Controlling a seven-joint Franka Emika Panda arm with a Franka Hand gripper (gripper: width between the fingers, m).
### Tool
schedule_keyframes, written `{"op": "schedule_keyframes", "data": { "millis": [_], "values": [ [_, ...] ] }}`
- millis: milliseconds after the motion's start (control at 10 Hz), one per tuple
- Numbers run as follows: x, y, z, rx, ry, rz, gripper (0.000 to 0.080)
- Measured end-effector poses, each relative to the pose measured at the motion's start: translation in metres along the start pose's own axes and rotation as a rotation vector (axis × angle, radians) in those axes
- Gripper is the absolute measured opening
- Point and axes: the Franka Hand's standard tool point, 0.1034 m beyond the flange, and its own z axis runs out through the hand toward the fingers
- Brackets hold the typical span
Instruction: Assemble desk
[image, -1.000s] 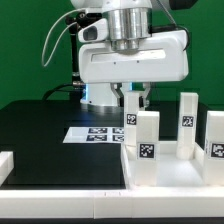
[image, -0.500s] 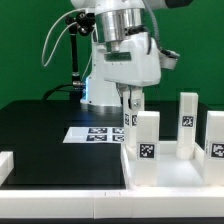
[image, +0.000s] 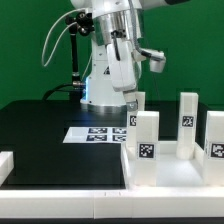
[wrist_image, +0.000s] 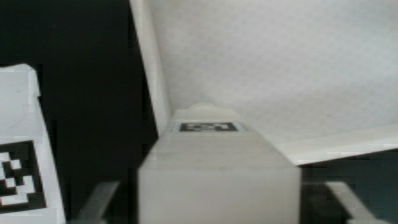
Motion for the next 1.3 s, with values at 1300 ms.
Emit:
{"op": "schedule_keyframes", "data": {
  "millis": [1300],
  "values": [
    [-0.009,0.002,0.003,-0.087,0.03,-1.247,0.0395]
  ]
}}
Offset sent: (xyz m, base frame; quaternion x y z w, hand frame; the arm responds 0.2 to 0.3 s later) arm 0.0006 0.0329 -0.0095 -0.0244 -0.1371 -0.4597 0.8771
